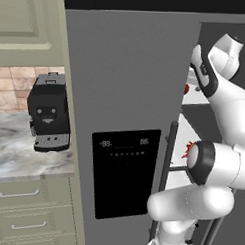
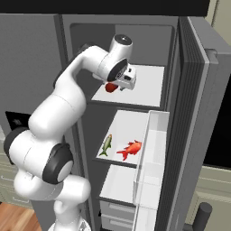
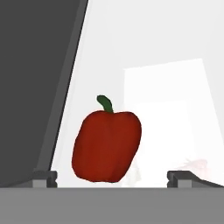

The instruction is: Gather the bell pepper and squash from the fridge and place them on a tray on the dining counter. Then gather the fishs from the fridge and place them on the other tray.

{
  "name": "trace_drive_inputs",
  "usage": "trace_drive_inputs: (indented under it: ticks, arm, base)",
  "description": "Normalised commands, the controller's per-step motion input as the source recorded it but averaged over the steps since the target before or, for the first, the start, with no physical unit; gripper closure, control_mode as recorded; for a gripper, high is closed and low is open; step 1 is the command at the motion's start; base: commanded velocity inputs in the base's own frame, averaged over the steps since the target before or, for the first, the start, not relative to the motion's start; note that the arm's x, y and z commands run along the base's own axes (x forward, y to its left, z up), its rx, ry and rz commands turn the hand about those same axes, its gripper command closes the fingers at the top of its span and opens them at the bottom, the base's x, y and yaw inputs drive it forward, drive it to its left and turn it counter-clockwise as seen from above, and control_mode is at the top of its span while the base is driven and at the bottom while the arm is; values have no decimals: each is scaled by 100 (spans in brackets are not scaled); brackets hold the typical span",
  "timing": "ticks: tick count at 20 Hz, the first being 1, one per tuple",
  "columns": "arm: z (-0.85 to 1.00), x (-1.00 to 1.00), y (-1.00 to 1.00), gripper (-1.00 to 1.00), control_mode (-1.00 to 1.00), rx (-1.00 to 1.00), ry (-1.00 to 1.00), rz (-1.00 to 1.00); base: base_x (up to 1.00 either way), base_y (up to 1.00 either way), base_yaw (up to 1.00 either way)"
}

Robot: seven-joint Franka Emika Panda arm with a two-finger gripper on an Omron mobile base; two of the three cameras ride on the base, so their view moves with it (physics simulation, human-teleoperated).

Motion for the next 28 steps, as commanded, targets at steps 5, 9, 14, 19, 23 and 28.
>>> trace_drive_inputs:
  ticks: [5, 9, 14, 19, 23, 28]
  arm:
    - [-18, 10, 9, -100, -100, 8, 0, 5]
    - [-27, 4, 0, -100, -100, 3, 0, 3]
    - [-27, 18, 12, -100, -100, 0, 0, 1]
    - [-18, 21, 19, -100, -100, 0, 0, 0]
    - [-35, 15, 17, -100, -100, 0, 3, 0]
    - [-44, 19, 6, 100, -100, 0, 6, 1]
  base:
    - [0, 0, 0]
    - [0, 0, 0]
    - [0, 0, 0]
    - [0, 0, 0]
    - [0, 0, 0]
    - [0, 0, 0]
